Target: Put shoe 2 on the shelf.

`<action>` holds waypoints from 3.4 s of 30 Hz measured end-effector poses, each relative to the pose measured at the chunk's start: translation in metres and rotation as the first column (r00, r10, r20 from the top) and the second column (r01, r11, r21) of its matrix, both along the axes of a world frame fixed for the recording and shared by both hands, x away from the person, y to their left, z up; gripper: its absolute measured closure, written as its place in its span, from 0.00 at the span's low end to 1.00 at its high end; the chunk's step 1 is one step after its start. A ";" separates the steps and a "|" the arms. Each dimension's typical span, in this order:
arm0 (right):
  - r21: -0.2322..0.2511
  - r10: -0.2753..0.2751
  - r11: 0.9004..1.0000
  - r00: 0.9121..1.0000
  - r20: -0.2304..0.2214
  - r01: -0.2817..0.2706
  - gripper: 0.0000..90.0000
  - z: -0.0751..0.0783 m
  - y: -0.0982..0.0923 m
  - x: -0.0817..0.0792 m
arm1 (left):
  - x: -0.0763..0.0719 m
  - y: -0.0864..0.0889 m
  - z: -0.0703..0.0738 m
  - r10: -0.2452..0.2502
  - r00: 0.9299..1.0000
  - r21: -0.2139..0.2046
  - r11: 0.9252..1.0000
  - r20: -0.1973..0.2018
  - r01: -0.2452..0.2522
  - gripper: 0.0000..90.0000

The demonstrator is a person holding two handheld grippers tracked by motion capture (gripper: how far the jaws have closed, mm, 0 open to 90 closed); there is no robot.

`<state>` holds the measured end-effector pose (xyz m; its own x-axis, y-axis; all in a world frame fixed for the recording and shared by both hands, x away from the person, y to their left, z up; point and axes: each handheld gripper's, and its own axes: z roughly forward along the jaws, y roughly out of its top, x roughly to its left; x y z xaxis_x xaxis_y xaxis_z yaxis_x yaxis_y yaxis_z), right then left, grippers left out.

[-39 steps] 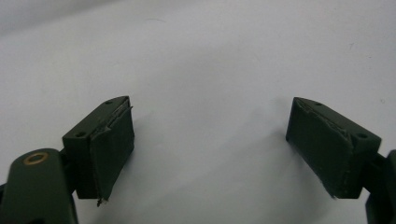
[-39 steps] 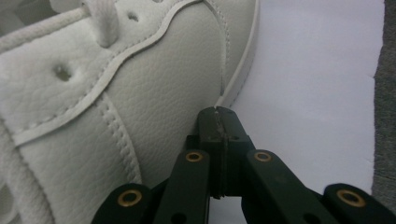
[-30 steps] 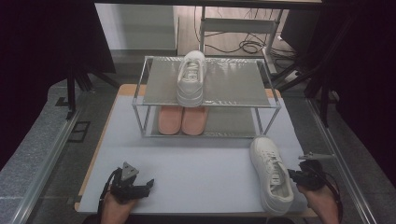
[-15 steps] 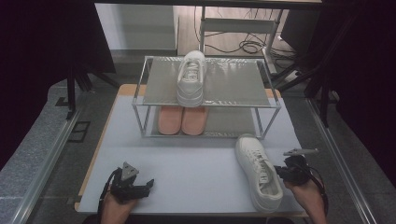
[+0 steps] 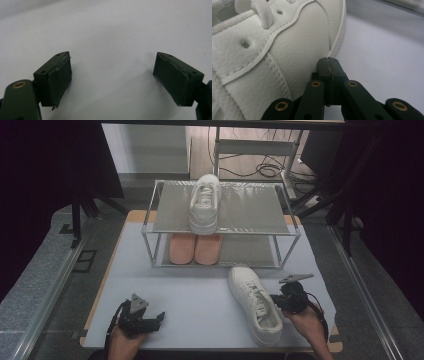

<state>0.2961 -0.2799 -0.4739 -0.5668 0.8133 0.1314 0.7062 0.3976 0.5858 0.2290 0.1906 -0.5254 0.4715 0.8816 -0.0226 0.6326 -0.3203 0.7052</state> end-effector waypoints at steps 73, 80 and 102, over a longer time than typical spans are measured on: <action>-0.003 0.235 0.972 0.971 -0.045 -0.235 0.68 0.034 0.059 0.042 | -0.001 0.000 0.000 0.001 1.000 -0.001 1.000 0.003 -0.001 0.17; 0.016 0.225 0.974 0.973 -0.049 -0.224 0.64 0.047 0.040 0.026 | -0.001 0.000 0.000 0.001 1.000 -0.001 1.000 0.003 -0.001 0.17; -0.062 0.383 0.917 0.915 -0.130 -0.393 0.63 0.049 0.078 0.009 | -0.001 0.000 0.000 0.002 1.000 -0.001 1.000 0.003 -0.002 0.17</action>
